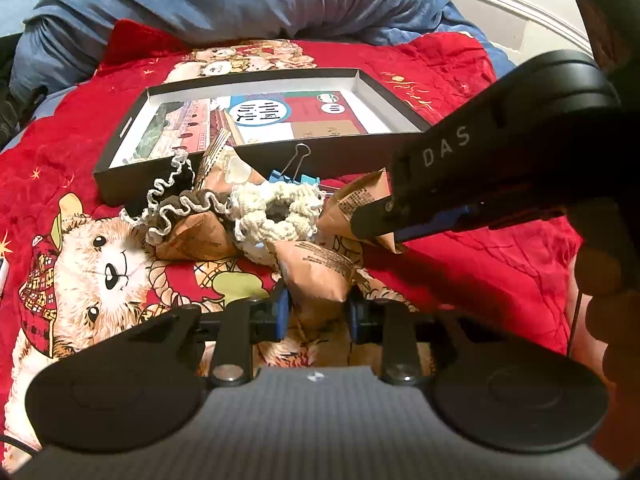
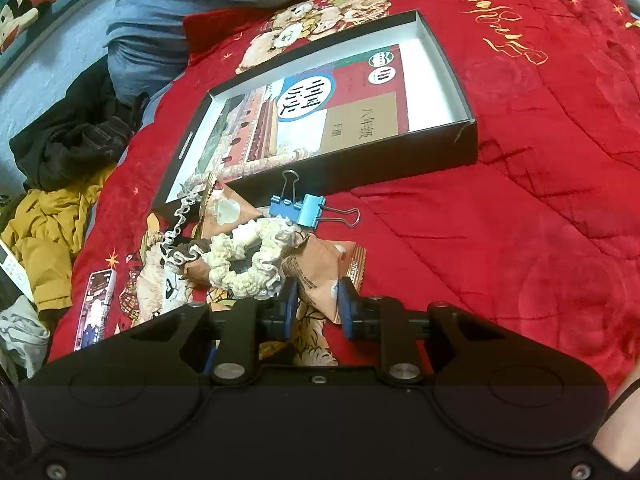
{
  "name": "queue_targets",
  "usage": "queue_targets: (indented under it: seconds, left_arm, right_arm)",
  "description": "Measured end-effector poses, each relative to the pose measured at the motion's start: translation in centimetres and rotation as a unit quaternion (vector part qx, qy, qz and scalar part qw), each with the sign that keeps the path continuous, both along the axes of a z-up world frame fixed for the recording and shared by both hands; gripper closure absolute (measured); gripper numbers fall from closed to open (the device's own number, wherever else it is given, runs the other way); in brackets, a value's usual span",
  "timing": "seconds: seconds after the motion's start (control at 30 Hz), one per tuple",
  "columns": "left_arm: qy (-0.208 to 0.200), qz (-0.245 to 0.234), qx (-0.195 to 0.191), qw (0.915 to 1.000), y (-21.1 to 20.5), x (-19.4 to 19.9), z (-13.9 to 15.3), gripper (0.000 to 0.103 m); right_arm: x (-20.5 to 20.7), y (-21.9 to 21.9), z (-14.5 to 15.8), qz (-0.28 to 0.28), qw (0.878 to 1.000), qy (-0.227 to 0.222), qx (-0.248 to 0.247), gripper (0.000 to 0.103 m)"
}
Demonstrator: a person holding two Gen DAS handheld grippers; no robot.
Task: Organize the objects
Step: 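Close the left gripper on a brown paper packet while the right gripper grasps another packet, then lift both held packets and carry them over the black box lid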
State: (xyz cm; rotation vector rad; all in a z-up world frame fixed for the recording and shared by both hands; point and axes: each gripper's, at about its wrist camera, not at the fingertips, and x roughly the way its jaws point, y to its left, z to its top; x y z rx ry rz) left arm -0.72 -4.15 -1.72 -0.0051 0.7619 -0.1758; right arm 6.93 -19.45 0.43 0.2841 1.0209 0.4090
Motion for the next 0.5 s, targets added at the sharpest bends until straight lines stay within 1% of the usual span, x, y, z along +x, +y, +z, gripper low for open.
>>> queue_targets:
  seconds: [0.13,0.23,0.5]
  left_arm:
    - [0.000,-0.001,-0.002,1.0000,0.22,-0.07,0.14,0.072]
    - [-0.003,-0.007,0.002,1.0000,0.14,-0.24,0.12,0.074]
    - [-0.011,-0.014,-0.005,0.9998,0.24,-0.72,0.38,0.075]
  right_arm:
    - [0.09,0.28,0.01,0.001,1.000,-0.002,-0.001,0.082]
    - [0.03,0.09,0.11,-0.003,1.000,-0.004,0.002,0.082]
    - [0.07,-0.53,0.41,-0.013,1.000,-0.008,0.014,0.082]
